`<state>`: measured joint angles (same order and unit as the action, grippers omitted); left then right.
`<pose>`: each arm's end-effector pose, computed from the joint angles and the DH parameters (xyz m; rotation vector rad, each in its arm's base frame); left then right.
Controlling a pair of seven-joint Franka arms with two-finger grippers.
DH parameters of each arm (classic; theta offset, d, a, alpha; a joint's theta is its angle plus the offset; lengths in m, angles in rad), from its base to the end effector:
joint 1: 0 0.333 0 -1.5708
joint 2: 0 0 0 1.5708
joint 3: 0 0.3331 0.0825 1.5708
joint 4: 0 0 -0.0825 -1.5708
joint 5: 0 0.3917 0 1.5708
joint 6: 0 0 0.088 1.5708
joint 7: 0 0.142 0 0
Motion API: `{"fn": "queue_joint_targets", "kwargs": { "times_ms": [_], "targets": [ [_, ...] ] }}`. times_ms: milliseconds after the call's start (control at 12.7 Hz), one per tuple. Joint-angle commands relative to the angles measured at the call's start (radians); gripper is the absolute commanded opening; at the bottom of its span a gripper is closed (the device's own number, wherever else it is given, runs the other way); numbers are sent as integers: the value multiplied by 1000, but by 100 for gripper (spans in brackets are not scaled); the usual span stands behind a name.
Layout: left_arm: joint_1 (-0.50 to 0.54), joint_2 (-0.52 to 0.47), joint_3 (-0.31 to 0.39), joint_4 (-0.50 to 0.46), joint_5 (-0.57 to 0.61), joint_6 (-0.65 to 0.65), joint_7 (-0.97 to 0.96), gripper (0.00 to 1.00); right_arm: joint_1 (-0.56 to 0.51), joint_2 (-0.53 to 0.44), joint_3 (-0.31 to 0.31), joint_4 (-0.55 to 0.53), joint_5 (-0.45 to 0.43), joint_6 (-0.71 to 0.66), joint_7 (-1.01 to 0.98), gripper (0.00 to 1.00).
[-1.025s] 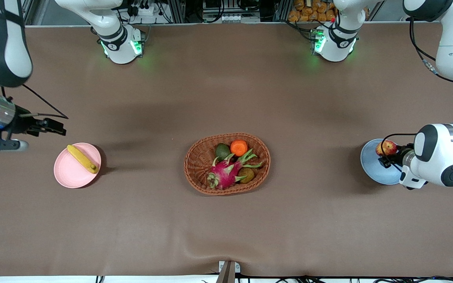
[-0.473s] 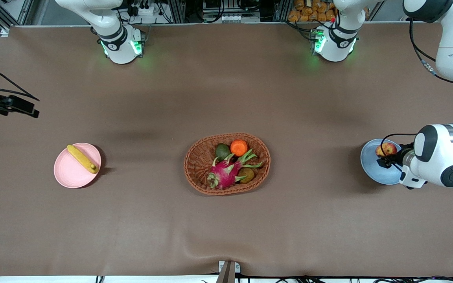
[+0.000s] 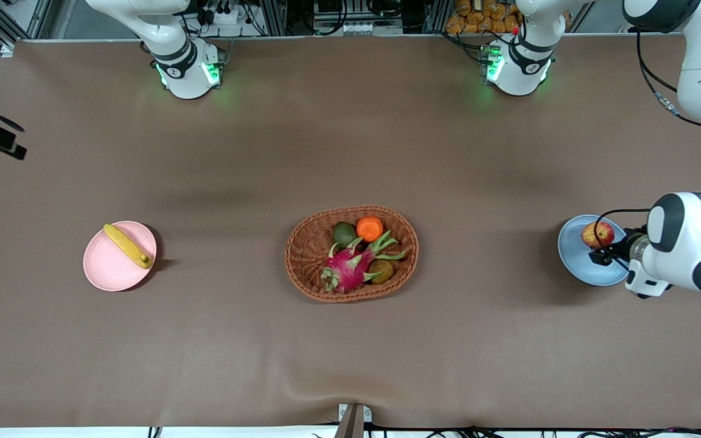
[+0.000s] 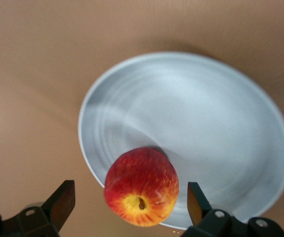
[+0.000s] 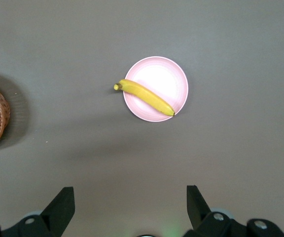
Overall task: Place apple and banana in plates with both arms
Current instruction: 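Open the left gripper and lift it away from the apple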
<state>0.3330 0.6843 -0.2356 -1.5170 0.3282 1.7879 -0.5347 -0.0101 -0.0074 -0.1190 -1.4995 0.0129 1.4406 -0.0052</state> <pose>0.6577 0.1211 0.2191 -2.7759 -0.7372 0.5050 0.5403 -0.0684 0.6334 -3.1176 0.1912 0.0789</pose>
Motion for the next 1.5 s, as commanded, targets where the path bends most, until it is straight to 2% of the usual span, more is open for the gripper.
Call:
{"fn": "queue_joint_targets", "kwargs": {
  "times_ms": [0,236,473,631,867,1103,1340,1419],
  "targets": [
    [1,-87,-14,35,11,-25,-18,100,12,1,16,10,-42,12,14,100],
    [-23,-170,-16,37,6,-57,-16,100,-2,41,12,79,19,-2,19,100],
    [-25,-239,-17,37,-11,-76,-10,100,4,37,12,78,22,-106,24,100],
    [-17,-297,-60,35,-11,-78,-2,100,1,29,10,67,19,-109,13,100],
    [-20,-374,-76,50,-5,-99,16,100,1,17,9,55,19,-97,14,100],
    [-12,-446,-76,50,-14,-110,217,100,-2,-17,7,-4,19,-56,13,100],
    [15,-505,-71,58,-170,-130,300,100,-8,-31,7,-28,21,-42,13,100],
    [17,-520,-68,54,-217,-181,302,100,-8,-31,7,-28,21,-43,13,100]
  ]
}}
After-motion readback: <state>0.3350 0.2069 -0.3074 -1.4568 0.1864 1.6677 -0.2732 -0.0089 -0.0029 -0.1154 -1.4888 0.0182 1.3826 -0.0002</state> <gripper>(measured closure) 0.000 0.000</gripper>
